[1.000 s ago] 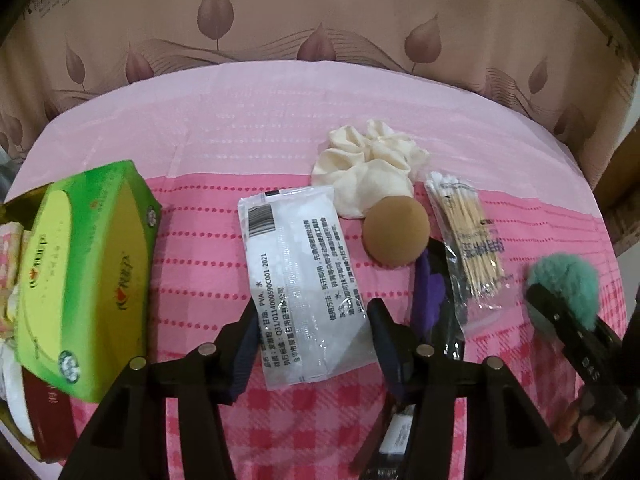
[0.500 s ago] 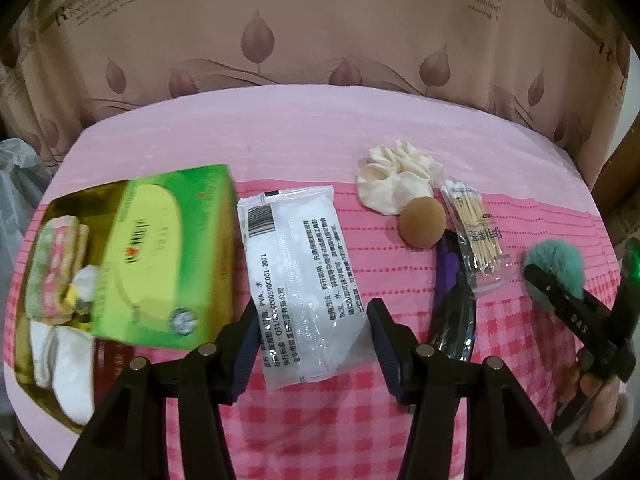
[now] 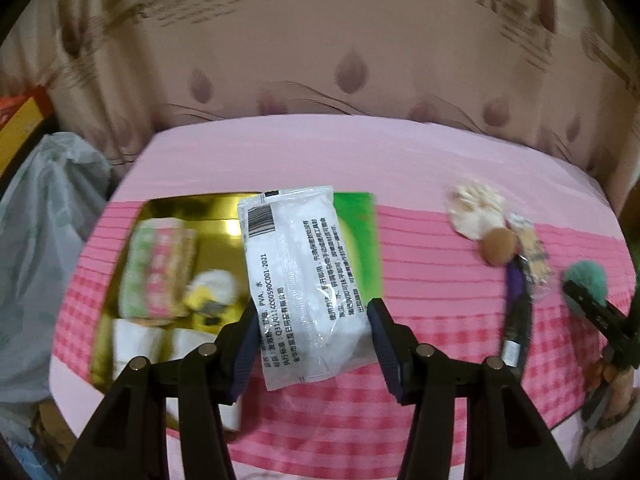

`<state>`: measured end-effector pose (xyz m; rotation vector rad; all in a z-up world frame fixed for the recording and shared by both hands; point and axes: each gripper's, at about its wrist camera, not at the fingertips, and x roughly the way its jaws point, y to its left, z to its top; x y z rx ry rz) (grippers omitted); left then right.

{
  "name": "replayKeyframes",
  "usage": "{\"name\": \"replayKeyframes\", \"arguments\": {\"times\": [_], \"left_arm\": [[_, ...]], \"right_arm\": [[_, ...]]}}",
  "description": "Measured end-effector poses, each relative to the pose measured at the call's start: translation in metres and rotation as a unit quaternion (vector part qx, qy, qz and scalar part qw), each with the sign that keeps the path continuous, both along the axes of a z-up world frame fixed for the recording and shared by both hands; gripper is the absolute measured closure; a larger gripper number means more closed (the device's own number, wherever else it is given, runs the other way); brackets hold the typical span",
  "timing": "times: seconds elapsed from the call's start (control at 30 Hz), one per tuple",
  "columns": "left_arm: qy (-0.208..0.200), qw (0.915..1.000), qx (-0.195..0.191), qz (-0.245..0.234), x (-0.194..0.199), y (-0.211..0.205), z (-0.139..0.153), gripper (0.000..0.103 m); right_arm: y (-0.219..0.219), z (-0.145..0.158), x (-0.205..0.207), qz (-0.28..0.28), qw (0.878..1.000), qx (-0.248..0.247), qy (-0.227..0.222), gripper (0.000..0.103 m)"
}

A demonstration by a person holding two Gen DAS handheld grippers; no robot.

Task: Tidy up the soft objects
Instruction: 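Grasp the white printed packet with the left gripper while the right gripper holds the teal puff, then carry the white packet into the gold tin and open the left gripper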

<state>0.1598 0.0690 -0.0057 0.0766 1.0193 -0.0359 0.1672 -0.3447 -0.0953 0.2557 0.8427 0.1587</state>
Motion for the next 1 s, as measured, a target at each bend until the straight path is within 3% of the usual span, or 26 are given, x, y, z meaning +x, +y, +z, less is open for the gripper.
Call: {"name": "replayKeyframes", "arguments": {"times": [0.27,0.53,1.0], "left_arm": [[-0.007,0.9991,0.026,0.033,0.015,0.052,0.0,0.05],[0.018,0.998,0.035,0.05,0.035,0.084,-0.025,0.05],[0.049,0.9973,0.039,0.039,0.073,0.095,-0.058,0.05]], "right_arm": [[0.0,0.0,0.001,0.001,1.0,-0.003,0.0,0.082],[0.0,-0.001,0.001,0.001,1.0,-0.003,0.0,0.082],[0.0,-0.001,0.001,0.001,1.0,-0.008,0.0,0.082]]}}
